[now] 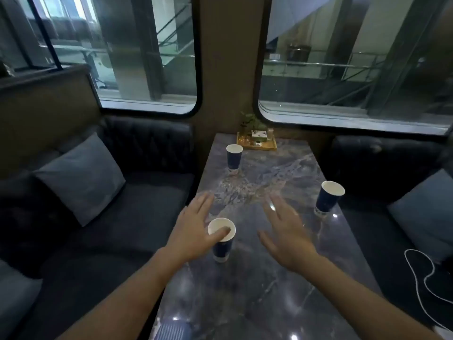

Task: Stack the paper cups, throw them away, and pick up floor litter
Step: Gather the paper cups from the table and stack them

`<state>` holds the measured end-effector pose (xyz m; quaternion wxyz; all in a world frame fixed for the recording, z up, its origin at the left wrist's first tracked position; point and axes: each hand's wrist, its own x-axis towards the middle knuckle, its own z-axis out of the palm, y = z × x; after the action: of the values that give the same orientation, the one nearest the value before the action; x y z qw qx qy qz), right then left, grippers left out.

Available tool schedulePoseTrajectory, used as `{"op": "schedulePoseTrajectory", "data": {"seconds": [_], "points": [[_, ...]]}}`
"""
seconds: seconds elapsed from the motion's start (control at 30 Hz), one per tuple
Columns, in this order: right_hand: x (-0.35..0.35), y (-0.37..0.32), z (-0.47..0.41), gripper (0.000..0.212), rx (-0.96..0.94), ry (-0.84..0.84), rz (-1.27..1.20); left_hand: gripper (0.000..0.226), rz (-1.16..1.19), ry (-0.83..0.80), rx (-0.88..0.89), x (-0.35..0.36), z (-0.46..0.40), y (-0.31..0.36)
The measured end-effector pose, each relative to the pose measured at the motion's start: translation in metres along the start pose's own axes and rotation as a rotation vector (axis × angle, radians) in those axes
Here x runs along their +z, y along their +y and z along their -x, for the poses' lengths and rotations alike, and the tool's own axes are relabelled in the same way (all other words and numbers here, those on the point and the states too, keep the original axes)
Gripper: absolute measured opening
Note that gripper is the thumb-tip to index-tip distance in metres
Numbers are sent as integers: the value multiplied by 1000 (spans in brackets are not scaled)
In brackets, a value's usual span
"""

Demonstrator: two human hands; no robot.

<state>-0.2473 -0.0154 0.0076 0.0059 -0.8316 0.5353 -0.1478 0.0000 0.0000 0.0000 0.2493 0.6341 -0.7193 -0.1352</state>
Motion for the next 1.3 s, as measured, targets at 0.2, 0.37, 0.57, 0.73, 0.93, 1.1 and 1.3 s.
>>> {"op": "schedulePoseTrajectory", "data": {"seconds": [0.2, 0.37, 0.57, 0.73, 0.93, 1.1, 1.3], "points": [[76, -27, -16, 69, 7, -143, 20, 96, 50, -189, -21, 48, -8, -48], [112, -46, -28, 54, 9, -252, -29, 98, 128, -230, 20, 74, -19, -74], [132, -56, -37, 36, 18, -240, 23, 88, 241, -262, -48, 97, -16, -89], [143, -59, -43, 20, 40, -190, 19, 79, 325, -232, -76, 105, -8, -97], [141, -64, -44, 23, 151, -126, -130, 89, 470, -214, -96, 104, -2, -101], [128, -68, -32, 11, 391, -1, -434, 115, 526, -247, -235, 105, 4, -98], [112, -66, -27, 17, 469, -41, -560, 70, 433, -363, -318, 111, 1, -85]]}}
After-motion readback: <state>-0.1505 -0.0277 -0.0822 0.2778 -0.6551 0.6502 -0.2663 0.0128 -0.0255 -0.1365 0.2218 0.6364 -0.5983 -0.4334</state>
